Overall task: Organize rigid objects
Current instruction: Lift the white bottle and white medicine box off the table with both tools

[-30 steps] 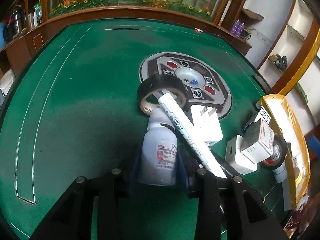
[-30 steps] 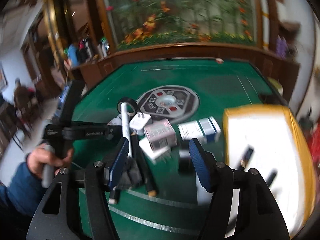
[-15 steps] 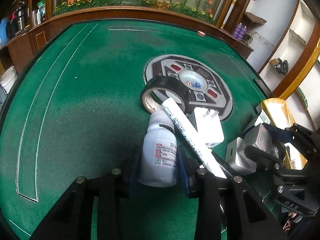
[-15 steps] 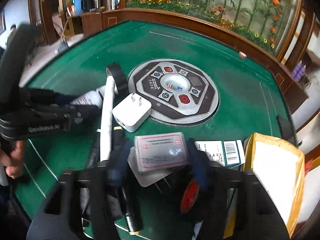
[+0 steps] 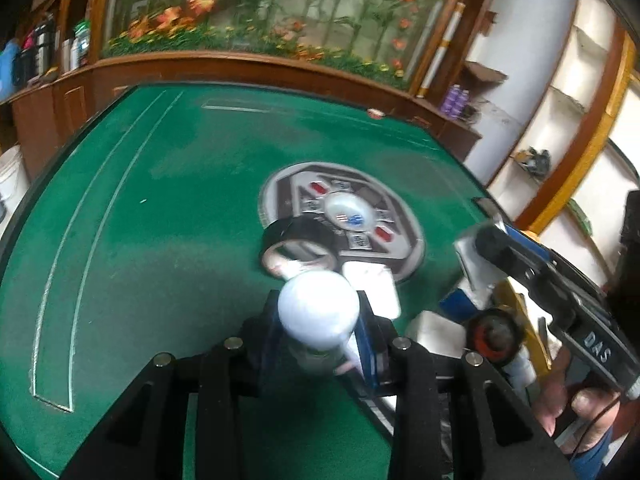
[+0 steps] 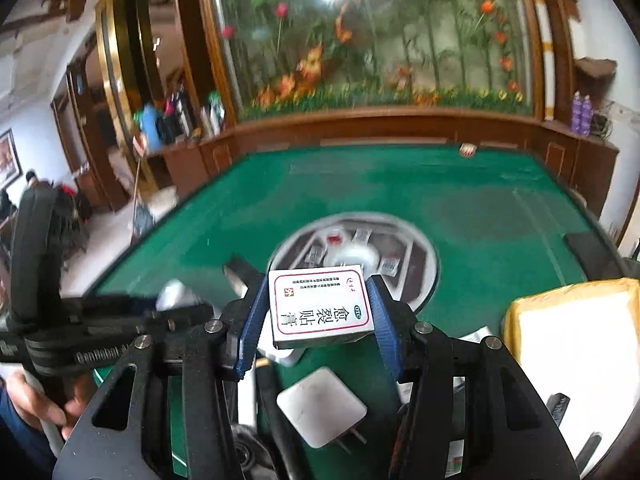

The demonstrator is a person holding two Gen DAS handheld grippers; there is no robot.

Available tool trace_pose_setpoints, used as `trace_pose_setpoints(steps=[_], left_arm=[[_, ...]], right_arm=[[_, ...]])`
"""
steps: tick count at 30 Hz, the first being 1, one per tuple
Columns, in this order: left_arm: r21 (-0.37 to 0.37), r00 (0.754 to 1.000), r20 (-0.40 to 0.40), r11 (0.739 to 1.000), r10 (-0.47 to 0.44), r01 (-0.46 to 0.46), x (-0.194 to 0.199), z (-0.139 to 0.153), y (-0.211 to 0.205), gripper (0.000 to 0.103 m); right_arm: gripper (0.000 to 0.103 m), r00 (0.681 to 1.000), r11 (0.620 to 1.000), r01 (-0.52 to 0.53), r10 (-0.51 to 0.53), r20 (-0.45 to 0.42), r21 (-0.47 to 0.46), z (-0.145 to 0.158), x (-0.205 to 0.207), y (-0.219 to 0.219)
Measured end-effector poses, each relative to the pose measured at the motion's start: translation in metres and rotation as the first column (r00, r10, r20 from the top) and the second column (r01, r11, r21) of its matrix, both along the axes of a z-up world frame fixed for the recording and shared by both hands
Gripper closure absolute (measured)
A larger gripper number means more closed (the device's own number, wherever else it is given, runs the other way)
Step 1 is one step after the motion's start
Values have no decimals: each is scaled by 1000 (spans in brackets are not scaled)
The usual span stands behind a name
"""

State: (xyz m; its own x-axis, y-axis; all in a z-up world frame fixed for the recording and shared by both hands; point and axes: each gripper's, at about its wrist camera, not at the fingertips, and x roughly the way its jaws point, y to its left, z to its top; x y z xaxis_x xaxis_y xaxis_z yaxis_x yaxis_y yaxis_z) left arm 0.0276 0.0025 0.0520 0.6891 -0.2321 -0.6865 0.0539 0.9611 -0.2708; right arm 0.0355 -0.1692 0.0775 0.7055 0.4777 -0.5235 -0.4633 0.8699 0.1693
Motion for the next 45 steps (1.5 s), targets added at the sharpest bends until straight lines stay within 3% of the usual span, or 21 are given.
trace_pose_setpoints(steps=[4, 15, 27, 35, 43, 45], left_arm=[[65, 1000, 16, 998, -12, 11, 0, -1, -13, 68], [94, 1000, 4, 996, -4, 3, 4, -10, -14, 68], [73, 996, 82, 997, -23, 17, -10, 7, -23, 69], [26, 995, 46, 996, -89, 88, -5, 2, -36, 69], [-8, 992, 77, 995, -99, 100, -10, 6, -33, 69], [-47, 991, 75, 993, -107, 111, -10, 7, -30, 69]], right_arm=[[53, 1000, 999, 8, -7, -14, 42, -1, -1, -3], [53, 999, 997, -15, 18, -32, 74, -2, -3, -7], [53, 1000, 997, 18, -17, -23, 73, -4, -4, -9], [53, 998, 999, 18, -15, -53, 44, -14, 0, -3], [53, 999, 998, 20, -17, -50, 65, -13, 1, -6], [53, 999, 997, 27, -25, -34, 66, -11, 0, -7]])
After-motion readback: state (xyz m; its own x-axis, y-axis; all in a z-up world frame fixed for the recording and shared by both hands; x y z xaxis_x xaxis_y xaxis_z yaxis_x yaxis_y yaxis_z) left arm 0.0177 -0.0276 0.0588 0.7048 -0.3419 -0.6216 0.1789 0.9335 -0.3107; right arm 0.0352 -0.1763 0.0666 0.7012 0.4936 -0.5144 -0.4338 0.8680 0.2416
